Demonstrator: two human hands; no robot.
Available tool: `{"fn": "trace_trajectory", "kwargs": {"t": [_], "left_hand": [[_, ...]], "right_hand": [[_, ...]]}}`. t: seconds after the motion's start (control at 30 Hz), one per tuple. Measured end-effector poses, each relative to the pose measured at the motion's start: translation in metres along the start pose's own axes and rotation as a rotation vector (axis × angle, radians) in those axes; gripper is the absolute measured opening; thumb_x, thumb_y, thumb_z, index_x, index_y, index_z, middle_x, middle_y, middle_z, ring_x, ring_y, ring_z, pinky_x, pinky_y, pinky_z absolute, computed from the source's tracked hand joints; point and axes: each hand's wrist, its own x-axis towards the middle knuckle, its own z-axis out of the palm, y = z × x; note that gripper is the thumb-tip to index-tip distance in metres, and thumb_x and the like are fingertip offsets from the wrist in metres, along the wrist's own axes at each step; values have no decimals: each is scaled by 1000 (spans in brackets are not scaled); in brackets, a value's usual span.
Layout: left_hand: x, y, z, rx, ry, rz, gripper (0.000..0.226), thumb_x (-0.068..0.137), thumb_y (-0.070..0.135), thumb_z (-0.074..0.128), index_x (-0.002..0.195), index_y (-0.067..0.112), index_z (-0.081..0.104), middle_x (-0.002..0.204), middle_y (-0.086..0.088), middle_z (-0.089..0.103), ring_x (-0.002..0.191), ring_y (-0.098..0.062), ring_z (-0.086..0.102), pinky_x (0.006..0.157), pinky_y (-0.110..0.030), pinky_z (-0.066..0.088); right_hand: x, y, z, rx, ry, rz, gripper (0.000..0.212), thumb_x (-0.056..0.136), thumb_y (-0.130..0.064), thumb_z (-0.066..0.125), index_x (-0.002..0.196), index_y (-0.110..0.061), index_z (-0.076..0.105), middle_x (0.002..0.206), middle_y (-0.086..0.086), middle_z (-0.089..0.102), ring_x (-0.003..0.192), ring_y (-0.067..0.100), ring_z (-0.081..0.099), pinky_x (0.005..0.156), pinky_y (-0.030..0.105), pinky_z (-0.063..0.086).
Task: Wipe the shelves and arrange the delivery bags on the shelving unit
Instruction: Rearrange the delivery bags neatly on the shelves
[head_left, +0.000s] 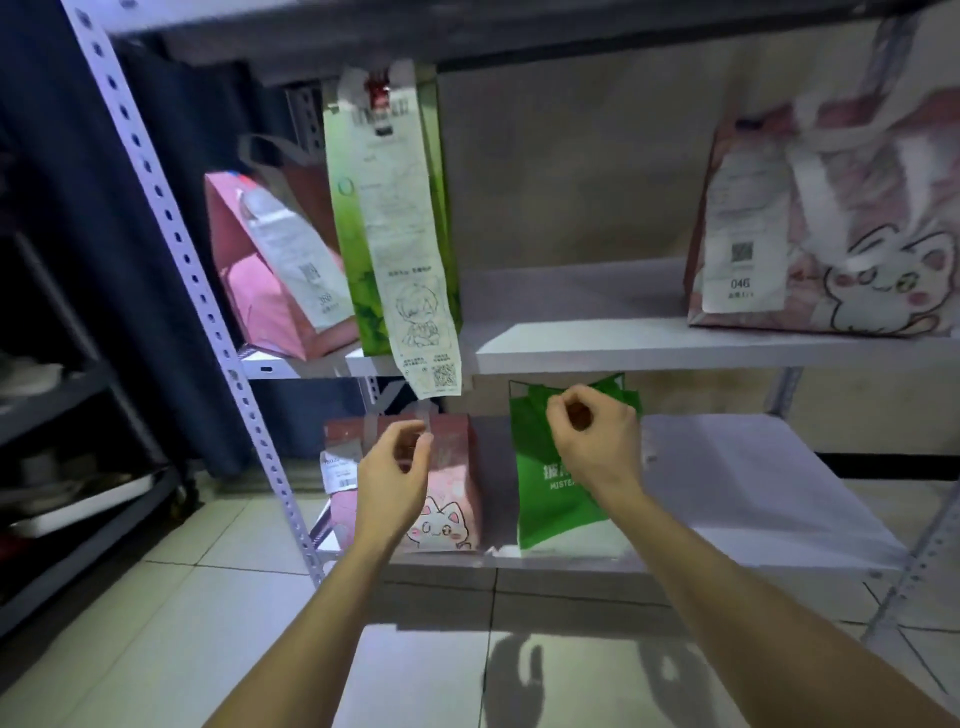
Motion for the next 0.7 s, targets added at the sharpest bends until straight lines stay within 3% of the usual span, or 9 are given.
{"fn": "trace_trajectory", "kwargs": {"t": [0.1, 0.2, 0.33, 0.43, 0.6, 0.7], "left_hand": [[23, 30, -38, -19, 193, 84, 6, 105, 29, 67, 107, 28, 72, 98, 15, 74, 91, -2, 70, 80, -19, 56], [55, 52, -62, -65, 304, 104, 11, 102, 30, 68, 113, 29, 67, 108, 9, 71, 97, -7, 69, 86, -33, 61], [93, 68, -70, -115, 160, 11, 56, 99, 30, 67, 151, 27, 48, 145, 2, 57, 128, -14, 60, 110, -42, 53], [105, 73, -69, -102, 6, -23, 74, 99, 20, 67, 165, 23, 32, 156, -2, 52, 138, -15, 55, 119, -46, 46], [112, 70, -70, -134, -136, 5, 70, 90, 17, 69, 151, 40, 45, 136, 15, 70, 125, -9, 67, 112, -47, 54], [111, 73, -58, -155, -171, 31, 77, 92, 10, 75, 159, 28, 41, 142, 8, 67, 128, -11, 66, 112, -45, 55]], "right_hand": [[26, -47, 8, 80, 65, -77, 26, 96, -32, 66, 74, -21, 68, 68, -6, 68, 66, 11, 65, 60, 31, 54], [56, -77, 21, 91, -18, -89, 15, 94, -40, 70, 95, -24, 71, 88, -12, 72, 83, 5, 68, 78, 33, 60], [83, -106, 46, 107, -280, -25, 66, 91, -54, 76, 146, -26, 53, 133, -16, 62, 120, 6, 59, 105, 32, 49], [91, -117, 64, 121, -377, 15, 83, 88, -61, 75, 157, -32, 40, 144, -19, 58, 132, 9, 54, 112, 38, 45], [90, -120, 74, 127, -444, 71, 74, 94, -49, 72, 158, -36, 36, 147, -14, 61, 136, 15, 56, 111, 44, 49], [86, -112, 60, 98, -405, 47, 65, 96, -41, 72, 153, -36, 40, 143, -14, 65, 131, 15, 61, 109, 49, 52]]}}
